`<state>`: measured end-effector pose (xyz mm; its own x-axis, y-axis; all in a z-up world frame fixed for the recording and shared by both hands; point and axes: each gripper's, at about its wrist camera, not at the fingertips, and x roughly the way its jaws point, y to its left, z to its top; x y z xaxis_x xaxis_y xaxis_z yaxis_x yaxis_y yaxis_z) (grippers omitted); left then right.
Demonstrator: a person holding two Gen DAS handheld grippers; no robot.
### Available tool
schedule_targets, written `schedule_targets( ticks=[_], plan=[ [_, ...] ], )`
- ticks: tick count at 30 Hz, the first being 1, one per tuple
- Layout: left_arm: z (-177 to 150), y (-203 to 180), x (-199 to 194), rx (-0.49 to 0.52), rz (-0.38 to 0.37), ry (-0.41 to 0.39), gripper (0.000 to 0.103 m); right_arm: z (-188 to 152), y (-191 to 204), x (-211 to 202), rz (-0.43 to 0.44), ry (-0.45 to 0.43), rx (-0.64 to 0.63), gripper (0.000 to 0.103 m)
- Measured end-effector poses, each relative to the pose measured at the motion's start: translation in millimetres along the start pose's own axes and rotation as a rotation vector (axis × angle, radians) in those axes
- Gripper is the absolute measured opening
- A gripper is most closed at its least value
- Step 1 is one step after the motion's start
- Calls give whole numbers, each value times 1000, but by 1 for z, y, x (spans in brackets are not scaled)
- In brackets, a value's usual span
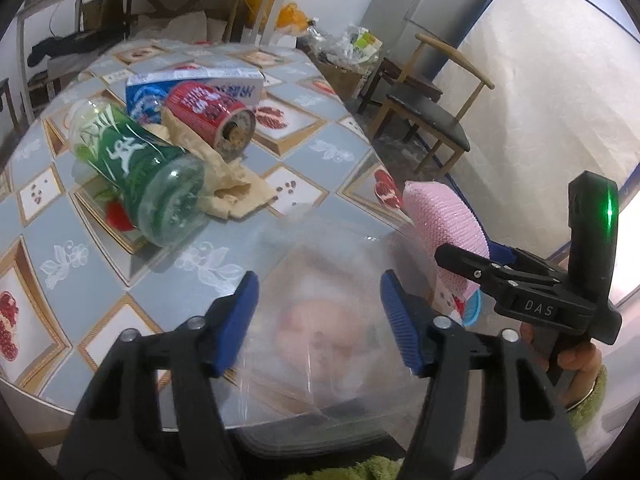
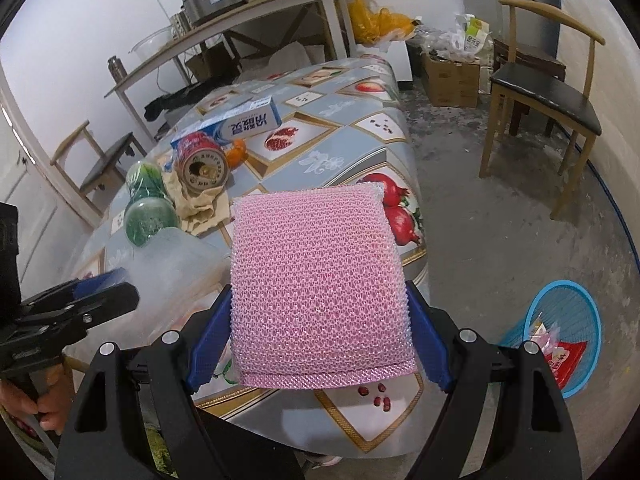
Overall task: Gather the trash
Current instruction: 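Lift pink sponge with right tool while left tool holds the clear container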
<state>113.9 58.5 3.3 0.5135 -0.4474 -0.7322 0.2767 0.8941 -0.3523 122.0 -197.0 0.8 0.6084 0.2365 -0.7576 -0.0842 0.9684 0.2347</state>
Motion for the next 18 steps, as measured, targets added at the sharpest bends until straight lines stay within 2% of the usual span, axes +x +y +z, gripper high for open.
schedule_targets(
  ticks=[4, 6, 9, 11, 15, 18],
  plan=[
    [-3, -2, 13, 7, 16, 43, 60, -3, -10, 1, 10, 0, 40, 79],
    [-6, 3, 18, -32, 4, 68, 62, -6, -13, 6, 20, 13, 57, 79],
    [-8, 8, 15, -65, -29, 55, 72, -11, -14, 10, 30, 21, 72, 79],
    [-7, 8, 9, -52, -44, 39, 84, -11, -16, 11, 37, 21, 81, 79],
    [-6, 0, 11, -27, -81, 83, 90, -11, -23, 14, 37, 29, 105, 79],
    [-9, -13, 22, 8, -75, 131, 92, -12, -28, 16, 42, 32, 136, 79]
  ],
)
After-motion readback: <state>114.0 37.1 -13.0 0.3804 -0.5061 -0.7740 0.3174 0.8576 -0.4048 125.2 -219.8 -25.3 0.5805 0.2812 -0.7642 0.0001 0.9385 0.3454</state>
